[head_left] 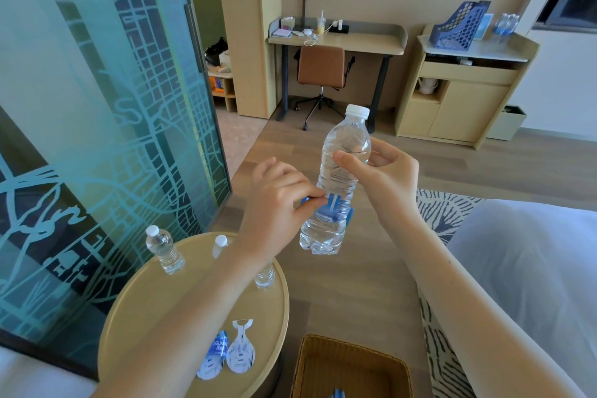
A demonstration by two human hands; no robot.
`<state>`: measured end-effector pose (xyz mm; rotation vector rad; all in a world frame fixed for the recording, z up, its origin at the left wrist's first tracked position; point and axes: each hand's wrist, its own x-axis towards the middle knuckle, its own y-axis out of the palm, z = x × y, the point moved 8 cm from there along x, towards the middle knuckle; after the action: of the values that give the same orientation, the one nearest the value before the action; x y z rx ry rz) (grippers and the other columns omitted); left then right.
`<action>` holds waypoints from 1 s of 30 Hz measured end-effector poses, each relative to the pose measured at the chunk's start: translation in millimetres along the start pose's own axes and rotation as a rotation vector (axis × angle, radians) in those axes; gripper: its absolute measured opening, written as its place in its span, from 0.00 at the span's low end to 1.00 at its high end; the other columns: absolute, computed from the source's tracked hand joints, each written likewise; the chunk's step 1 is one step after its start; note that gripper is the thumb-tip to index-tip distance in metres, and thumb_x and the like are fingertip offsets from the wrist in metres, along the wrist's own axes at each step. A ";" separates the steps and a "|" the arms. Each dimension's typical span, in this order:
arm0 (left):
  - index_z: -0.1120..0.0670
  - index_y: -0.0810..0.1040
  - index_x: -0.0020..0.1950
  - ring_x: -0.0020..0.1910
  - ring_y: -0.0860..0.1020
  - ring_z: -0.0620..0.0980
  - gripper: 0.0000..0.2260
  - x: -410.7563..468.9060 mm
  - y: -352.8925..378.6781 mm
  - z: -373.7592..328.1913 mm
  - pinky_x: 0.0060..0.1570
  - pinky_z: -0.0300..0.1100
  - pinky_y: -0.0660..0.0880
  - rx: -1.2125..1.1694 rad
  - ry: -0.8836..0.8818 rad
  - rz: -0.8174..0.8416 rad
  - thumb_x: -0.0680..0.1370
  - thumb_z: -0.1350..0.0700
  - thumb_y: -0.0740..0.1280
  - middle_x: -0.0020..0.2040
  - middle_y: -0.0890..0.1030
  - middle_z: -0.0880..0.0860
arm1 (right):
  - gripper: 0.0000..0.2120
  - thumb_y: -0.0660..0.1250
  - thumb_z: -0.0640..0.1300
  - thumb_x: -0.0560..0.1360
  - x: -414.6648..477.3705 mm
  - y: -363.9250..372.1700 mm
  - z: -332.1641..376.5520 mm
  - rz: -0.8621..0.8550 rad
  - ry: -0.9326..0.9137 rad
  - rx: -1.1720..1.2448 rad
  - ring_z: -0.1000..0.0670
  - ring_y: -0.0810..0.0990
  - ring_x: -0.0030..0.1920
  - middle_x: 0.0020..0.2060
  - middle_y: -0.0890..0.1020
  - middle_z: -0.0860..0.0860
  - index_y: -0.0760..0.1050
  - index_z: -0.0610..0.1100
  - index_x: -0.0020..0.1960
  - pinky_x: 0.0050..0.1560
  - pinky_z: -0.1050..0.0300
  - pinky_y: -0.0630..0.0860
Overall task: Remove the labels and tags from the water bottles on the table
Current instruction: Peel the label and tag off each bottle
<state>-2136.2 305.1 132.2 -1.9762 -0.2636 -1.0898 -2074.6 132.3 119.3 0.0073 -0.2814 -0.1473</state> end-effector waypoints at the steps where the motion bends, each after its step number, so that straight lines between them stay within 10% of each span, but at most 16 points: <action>1: 0.56 0.86 0.38 0.41 0.79 0.54 0.04 -1.9 -0.1 -0.7 0.56 0.61 0.72 -0.002 0.006 -0.003 0.70 0.56 0.78 0.34 0.81 0.48 | 0.16 0.82 0.45 0.67 -0.1 0.4 -0.6 0.002 0.003 0.005 0.55 0.87 0.44 0.43 0.88 0.55 0.85 0.47 0.53 0.39 0.66 0.80; 20: 0.54 0.87 0.40 0.42 0.75 0.48 0.04 -75.7 -17.7 56.5 0.46 0.50 0.74 -0.048 -0.177 0.042 0.69 0.54 0.79 0.35 0.82 0.46 | 0.11 0.81 0.52 0.63 5.8 8.9 -27.2 -0.023 0.124 0.004 0.48 0.88 0.46 0.40 0.88 0.49 0.87 0.52 0.44 0.51 0.45 0.85; 26: 0.43 0.86 0.41 0.42 0.74 0.42 0.11 -130.8 -55.7 118.0 0.46 0.36 0.72 0.019 -0.470 0.003 0.66 0.58 0.81 0.34 0.79 0.34 | 0.10 0.81 0.50 0.65 7.1 29.2 -35.0 -0.001 0.136 0.002 0.48 0.84 0.42 0.44 0.85 0.37 0.87 0.51 0.45 0.52 0.41 0.83; 30: 0.27 0.81 0.41 0.45 0.81 0.37 0.08 -192.9 -72.0 167.7 0.52 0.48 0.78 -0.103 -0.918 0.040 0.70 0.43 0.75 0.43 0.83 0.32 | 0.10 0.81 0.46 0.67 1.6 55.4 -40.7 0.053 0.109 0.028 0.48 0.87 0.45 0.43 0.88 0.44 0.87 0.49 0.47 0.52 0.44 0.84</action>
<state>-2189.9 515.4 -20.8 -2.4471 -0.6475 -0.0993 -2053.8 186.3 82.2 0.0358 -0.1750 -0.0900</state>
